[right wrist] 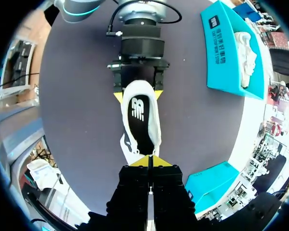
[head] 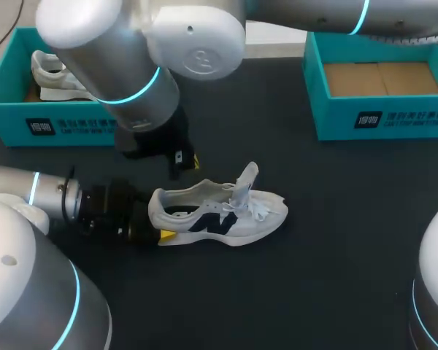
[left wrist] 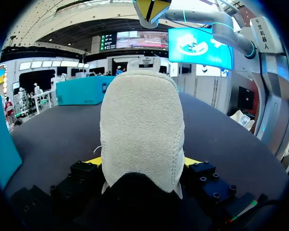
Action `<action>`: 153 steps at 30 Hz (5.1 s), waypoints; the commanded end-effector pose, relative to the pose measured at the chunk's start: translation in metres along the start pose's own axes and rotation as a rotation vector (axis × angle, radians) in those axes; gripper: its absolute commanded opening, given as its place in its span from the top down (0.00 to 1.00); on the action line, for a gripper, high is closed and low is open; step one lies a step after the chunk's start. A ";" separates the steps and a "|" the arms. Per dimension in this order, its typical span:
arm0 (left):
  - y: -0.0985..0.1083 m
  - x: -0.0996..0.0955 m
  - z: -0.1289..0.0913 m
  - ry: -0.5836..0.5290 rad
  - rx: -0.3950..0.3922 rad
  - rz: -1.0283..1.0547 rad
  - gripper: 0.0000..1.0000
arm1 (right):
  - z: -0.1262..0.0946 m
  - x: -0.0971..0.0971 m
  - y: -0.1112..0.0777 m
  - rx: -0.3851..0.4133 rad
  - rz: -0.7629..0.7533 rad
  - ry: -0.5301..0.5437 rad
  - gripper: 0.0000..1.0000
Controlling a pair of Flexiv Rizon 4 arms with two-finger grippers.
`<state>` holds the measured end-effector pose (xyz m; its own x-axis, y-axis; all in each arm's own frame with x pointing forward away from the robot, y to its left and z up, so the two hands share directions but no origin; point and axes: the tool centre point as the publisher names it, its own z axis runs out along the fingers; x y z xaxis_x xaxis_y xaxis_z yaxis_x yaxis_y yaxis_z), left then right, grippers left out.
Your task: Take the shoe out of the shoebox, open the shoe tongue, remove and reinsert the insole, then place the shoe into the shoebox
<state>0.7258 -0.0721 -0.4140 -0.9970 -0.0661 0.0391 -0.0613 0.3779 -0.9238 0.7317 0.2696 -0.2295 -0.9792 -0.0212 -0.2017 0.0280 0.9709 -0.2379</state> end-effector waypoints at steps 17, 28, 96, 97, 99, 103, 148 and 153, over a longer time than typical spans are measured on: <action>0.001 0.001 0.000 0.000 -0.002 0.000 1.00 | 0.078 0.010 0.016 -0.053 0.031 -0.019 1.00; 0.001 0.001 0.000 0.000 -0.002 0.000 1.00 | 0.082 0.010 0.019 -0.099 0.071 -0.034 1.00; 0.001 0.001 0.000 0.000 -0.002 0.000 1.00 | 0.189 0.027 0.056 -0.200 0.114 0.178 0.95; 0.001 0.001 0.000 0.000 -0.002 0.000 1.00 | 0.190 0.031 0.056 -0.204 0.116 0.184 1.00; 0.001 0.001 0.000 0.000 -0.002 0.000 1.00 | 0.191 0.037 0.055 -0.201 0.126 0.200 1.00; 0.001 0.001 0.000 0.000 -0.002 0.000 1.00 | 0.183 0.047 0.043 -0.190 0.179 0.207 1.00; 0.001 0.001 0.000 0.000 -0.002 0.000 1.00 | 0.062 -0.028 0.048 -0.351 0.069 0.001 1.00; 0.001 0.001 0.000 0.000 -0.002 0.000 1.00 | 0.063 -0.023 0.053 -0.385 0.059 0.064 1.00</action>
<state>0.7254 -0.0717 -0.4142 -0.9971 -0.0660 0.0391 -0.0612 0.3777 -0.9239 0.7643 0.3051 -0.2920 -0.9852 0.0426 -0.1663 0.0195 0.9902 0.1381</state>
